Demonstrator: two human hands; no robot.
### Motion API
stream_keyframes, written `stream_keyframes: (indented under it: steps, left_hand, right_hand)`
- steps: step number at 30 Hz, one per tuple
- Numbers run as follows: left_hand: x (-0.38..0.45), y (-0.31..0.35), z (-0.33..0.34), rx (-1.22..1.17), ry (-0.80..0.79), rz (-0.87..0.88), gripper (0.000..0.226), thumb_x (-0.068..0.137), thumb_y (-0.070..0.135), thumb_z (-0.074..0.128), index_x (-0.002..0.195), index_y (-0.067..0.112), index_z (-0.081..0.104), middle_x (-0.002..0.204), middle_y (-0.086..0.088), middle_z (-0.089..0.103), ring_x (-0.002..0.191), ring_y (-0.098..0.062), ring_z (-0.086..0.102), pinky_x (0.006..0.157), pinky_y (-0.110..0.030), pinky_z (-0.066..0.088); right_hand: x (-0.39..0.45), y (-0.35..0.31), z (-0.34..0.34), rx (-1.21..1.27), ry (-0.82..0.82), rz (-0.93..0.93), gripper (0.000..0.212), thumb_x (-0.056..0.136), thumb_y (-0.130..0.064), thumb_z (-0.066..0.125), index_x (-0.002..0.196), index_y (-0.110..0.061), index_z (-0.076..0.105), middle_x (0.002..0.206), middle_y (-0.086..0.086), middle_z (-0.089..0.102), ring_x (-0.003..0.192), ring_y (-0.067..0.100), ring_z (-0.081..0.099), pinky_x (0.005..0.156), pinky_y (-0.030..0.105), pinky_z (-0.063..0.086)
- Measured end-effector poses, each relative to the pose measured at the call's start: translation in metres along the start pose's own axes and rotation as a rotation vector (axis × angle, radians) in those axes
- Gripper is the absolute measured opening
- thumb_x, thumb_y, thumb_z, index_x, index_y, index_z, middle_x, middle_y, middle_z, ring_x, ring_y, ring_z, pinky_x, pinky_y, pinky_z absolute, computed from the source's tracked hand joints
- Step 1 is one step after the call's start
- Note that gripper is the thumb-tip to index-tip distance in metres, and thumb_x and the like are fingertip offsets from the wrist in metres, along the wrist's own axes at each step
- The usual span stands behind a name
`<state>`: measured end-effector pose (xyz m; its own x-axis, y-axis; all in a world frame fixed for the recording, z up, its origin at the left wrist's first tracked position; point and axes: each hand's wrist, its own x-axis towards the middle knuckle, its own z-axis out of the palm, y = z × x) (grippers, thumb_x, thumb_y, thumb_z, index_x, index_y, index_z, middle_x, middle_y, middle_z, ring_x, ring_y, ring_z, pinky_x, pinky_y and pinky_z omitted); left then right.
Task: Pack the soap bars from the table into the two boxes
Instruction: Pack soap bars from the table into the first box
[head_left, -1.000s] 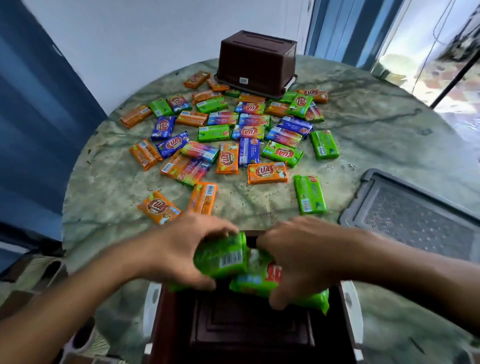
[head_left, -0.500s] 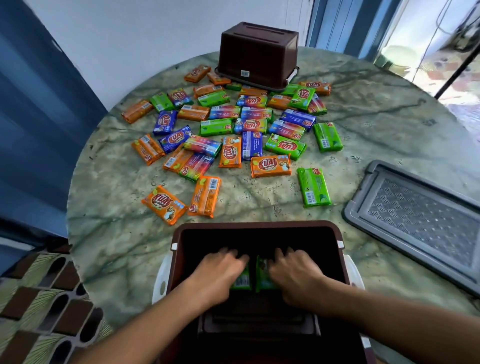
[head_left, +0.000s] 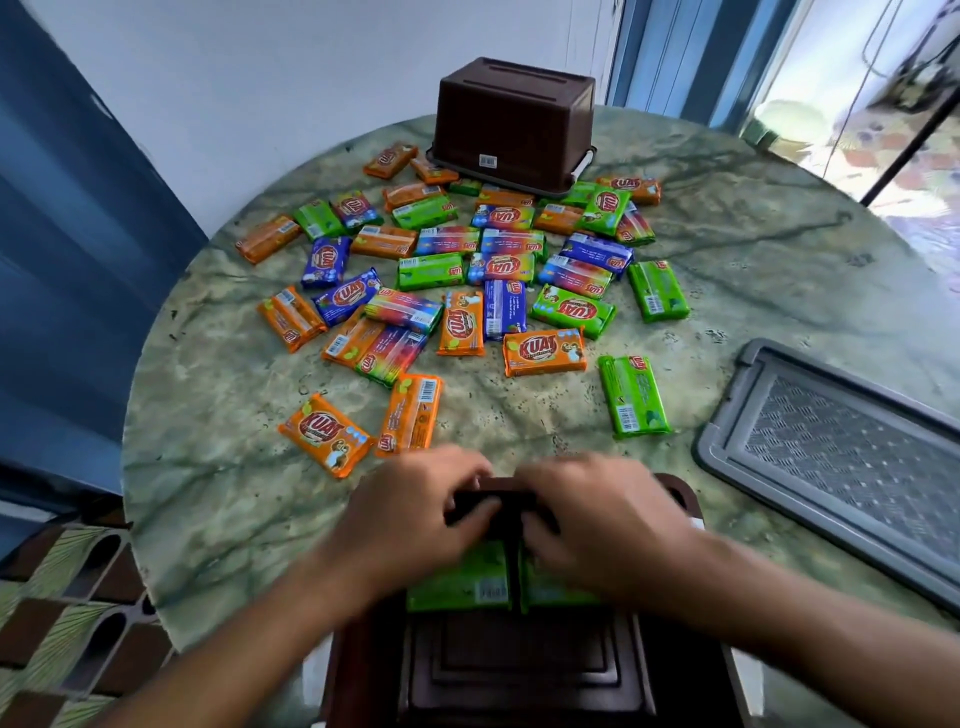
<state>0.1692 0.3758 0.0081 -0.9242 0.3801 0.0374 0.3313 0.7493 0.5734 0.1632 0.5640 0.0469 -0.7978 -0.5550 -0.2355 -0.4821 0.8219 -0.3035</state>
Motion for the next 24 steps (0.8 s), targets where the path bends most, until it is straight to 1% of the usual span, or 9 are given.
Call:
stream_keyframes:
  steps: [2, 4, 7, 10, 13, 15, 18, 21, 24]
  left_hand:
    - [0.024, -0.015, -0.024, -0.069, 0.169, -0.08, 0.018, 0.078, 0.041, 0.062, 0.089, 0.027, 0.066, 0.074, 0.013, 0.064, 0.061, -0.002, 0.059, 0.057, -0.016, 0.046]
    - [0.056, -0.042, -0.034, -0.064, 0.148, -0.255, 0.013, 0.079, 0.032, 0.068, 0.089, 0.024, 0.064, 0.073, 0.009, 0.064, 0.063, -0.004, 0.059, 0.057, -0.019, 0.045]
    - [0.1, -0.097, -0.025, 0.076, -0.064, -0.54, 0.026, 0.076, 0.032, 0.07, 0.097, 0.02, 0.06, 0.09, -0.004, 0.066, 0.078, -0.018, 0.06, 0.067, -0.03, 0.048]
    - [0.121, -0.124, -0.002, 0.267, -0.241, -0.654, 0.054, 0.075, 0.044, 0.072, 0.117, 0.017, 0.052, 0.124, -0.01, 0.056, 0.103, -0.026, 0.057, 0.084, -0.039, 0.051]
    - [0.127, -0.13, 0.023, 0.344, -0.311, -0.684, 0.077, 0.073, 0.05, 0.074, 0.131, 0.012, 0.04, 0.131, -0.012, 0.049, 0.113, -0.029, 0.053, 0.089, -0.04, 0.048]
    - [0.128, -0.13, 0.035, 0.358, -0.31, -0.7, 0.086, 0.072, 0.045, 0.077, 0.137, 0.012, 0.03, 0.128, -0.014, 0.049, 0.113, -0.031, 0.052, 0.087, -0.042, 0.047]
    - [0.126, -0.128, 0.04, 0.354, -0.287, -0.677, 0.083, 0.073, 0.035, 0.079, 0.136, 0.014, 0.029, 0.125, -0.014, 0.048, 0.112, -0.032, 0.052, 0.085, -0.042, 0.048]
    - [0.124, -0.123, 0.034, 0.324, -0.274, -0.567, 0.076, 0.073, 0.03, 0.078, 0.133, 0.016, 0.034, 0.114, -0.01, 0.053, 0.101, -0.028, 0.056, 0.072, -0.035, 0.046]
    - [0.124, -0.109, 0.018, 0.241, -0.25, -0.419, 0.082, 0.069, 0.03, 0.079, 0.137, 0.02, 0.034, 0.119, -0.008, 0.054, 0.104, -0.026, 0.056, 0.08, -0.036, 0.049]
  right_hand:
    - [0.02, 0.014, -0.025, 0.067, 0.182, 0.071, 0.026, 0.085, -0.029, 0.051, 0.109, -0.023, 0.06, 0.099, 0.002, 0.07, 0.09, 0.029, 0.065, 0.072, 0.036, 0.052]
    - [0.051, 0.041, -0.034, 0.066, 0.295, 0.142, 0.026, 0.084, -0.023, 0.054, 0.108, -0.021, 0.063, 0.097, 0.004, 0.071, 0.088, 0.03, 0.064, 0.069, 0.034, 0.05]
    - [0.115, 0.088, -0.018, -0.009, 0.196, 0.213, 0.03, 0.084, -0.018, 0.055, 0.114, -0.018, 0.06, 0.109, 0.008, 0.067, 0.095, 0.03, 0.062, 0.074, 0.036, 0.053]
    - [0.164, 0.119, 0.011, -0.153, 0.046, 0.18, 0.048, 0.087, -0.019, 0.06, 0.134, -0.015, 0.049, 0.132, 0.011, 0.055, 0.113, 0.029, 0.057, 0.087, 0.038, 0.052]
    - [0.189, 0.13, 0.041, -0.245, -0.084, 0.212, 0.07, 0.088, -0.02, 0.06, 0.149, -0.016, 0.024, 0.156, 0.013, 0.023, 0.136, 0.038, 0.033, 0.101, 0.047, 0.043]
    - [0.194, 0.128, 0.057, -0.356, -0.102, 0.239, 0.081, 0.086, -0.03, 0.062, 0.151, -0.015, 0.016, 0.154, 0.015, 0.023, 0.135, 0.039, 0.03, 0.102, 0.05, 0.041]
    - [0.197, 0.124, 0.063, -0.394, -0.037, 0.25, 0.07, 0.085, -0.038, 0.064, 0.142, -0.01, 0.033, 0.141, 0.013, 0.041, 0.125, 0.033, 0.039, 0.095, 0.045, 0.044]
    - [0.19, 0.123, 0.055, -0.369, -0.091, 0.238, 0.061, 0.079, -0.046, 0.068, 0.128, -0.013, 0.052, 0.131, 0.012, 0.05, 0.119, 0.029, 0.045, 0.094, 0.044, 0.042]
    - [0.173, 0.118, 0.051, -0.454, -0.044, 0.197, 0.077, 0.071, -0.047, 0.074, 0.132, -0.01, 0.044, 0.131, 0.012, 0.048, 0.119, 0.029, 0.046, 0.097, 0.047, 0.042]
